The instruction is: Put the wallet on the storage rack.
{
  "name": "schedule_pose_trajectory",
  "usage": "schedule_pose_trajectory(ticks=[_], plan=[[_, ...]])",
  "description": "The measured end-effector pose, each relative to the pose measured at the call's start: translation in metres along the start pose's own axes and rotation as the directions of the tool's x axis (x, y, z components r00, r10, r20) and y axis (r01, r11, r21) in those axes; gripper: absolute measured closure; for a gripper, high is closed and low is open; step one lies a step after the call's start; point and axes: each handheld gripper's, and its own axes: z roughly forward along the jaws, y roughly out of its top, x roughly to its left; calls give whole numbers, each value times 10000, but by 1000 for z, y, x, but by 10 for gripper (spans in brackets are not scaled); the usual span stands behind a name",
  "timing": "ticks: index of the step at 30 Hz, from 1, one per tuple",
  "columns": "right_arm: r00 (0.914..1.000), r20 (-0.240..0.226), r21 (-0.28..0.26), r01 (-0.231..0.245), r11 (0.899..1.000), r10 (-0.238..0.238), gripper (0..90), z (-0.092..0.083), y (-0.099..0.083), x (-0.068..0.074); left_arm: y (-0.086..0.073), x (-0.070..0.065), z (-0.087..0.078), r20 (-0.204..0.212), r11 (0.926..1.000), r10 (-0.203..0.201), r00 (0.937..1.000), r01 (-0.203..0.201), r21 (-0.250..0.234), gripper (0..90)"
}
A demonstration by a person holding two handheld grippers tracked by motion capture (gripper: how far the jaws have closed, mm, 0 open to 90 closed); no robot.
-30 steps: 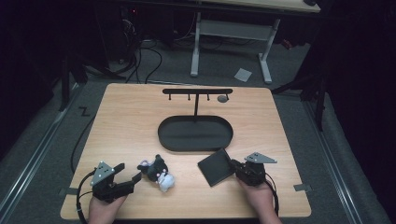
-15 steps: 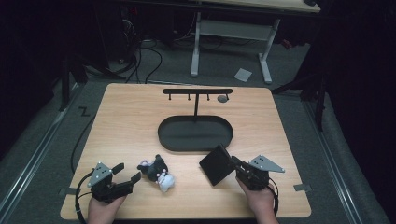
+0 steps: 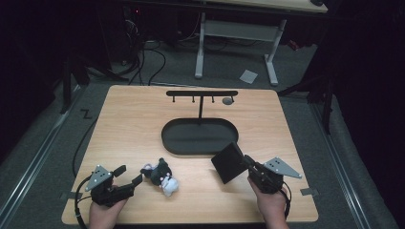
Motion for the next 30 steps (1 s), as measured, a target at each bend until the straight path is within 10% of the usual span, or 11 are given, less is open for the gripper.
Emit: schedule_pose_trajectory(ticks=[18, 30], plan=[[9976, 614, -872, 364, 9955, -311, 836, -5, 27, 5, -1, -2, -2, 272, 9999, 134, 9995, -135, 44, 209], [9884, 1398, -738, 694, 9949, -586, 835, 43, 54, -10, 0, 0, 0, 425, 9999, 80, 9991, -77, -68, 205]])
